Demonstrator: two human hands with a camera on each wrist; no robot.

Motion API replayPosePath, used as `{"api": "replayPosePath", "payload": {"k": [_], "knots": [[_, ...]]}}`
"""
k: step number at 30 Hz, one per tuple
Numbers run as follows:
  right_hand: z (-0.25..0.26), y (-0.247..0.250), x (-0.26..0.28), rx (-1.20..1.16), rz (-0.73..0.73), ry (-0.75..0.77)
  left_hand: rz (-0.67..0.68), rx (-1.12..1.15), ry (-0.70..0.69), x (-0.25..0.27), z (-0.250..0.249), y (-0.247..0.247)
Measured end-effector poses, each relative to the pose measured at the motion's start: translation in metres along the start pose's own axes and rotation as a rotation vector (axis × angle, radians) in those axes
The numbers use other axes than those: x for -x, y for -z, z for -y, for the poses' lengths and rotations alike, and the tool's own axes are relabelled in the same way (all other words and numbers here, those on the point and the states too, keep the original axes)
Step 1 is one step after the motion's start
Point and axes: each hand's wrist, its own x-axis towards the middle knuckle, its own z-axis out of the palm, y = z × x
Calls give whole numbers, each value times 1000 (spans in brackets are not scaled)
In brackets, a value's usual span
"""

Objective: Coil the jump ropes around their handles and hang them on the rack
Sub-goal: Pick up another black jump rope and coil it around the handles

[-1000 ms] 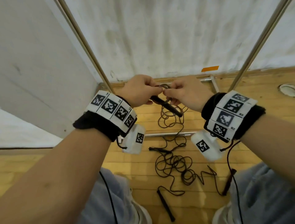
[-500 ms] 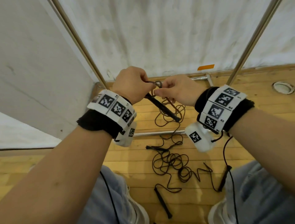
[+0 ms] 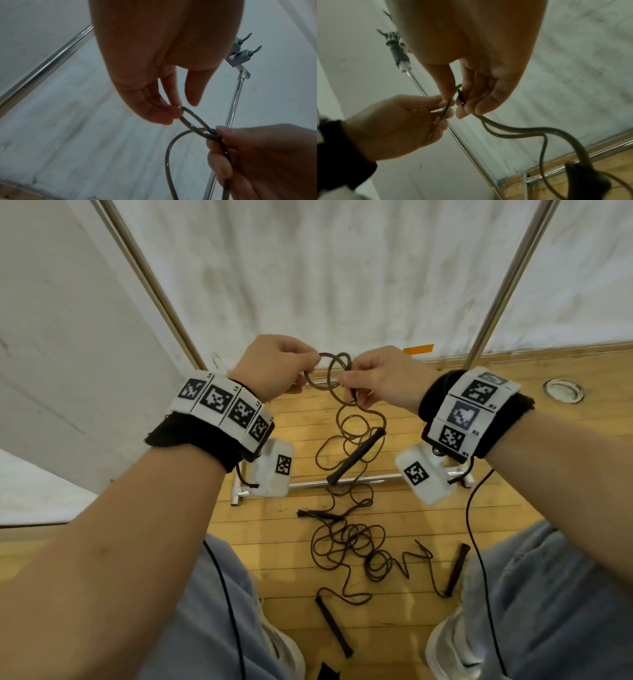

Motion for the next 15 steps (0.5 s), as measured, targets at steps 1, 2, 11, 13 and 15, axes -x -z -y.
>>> {"api": "replayPosePath", "payload": {"k": [1,2,11,13,15], "knots": [[4,3,1,-80,-20,-8,-24,44,-16,1,-2,-3],[7,5,2,-159,-36,-10,-34,72,-23,3,-4,-5],[28,6,11,-629,-14,34,368,65,21,21,-7,-30],[29,2,11,-685,3,28,344,97,-1,20,-4,-33],[30,1,11,-694,-15,35,319,158,13,19,-2,-37]]}}
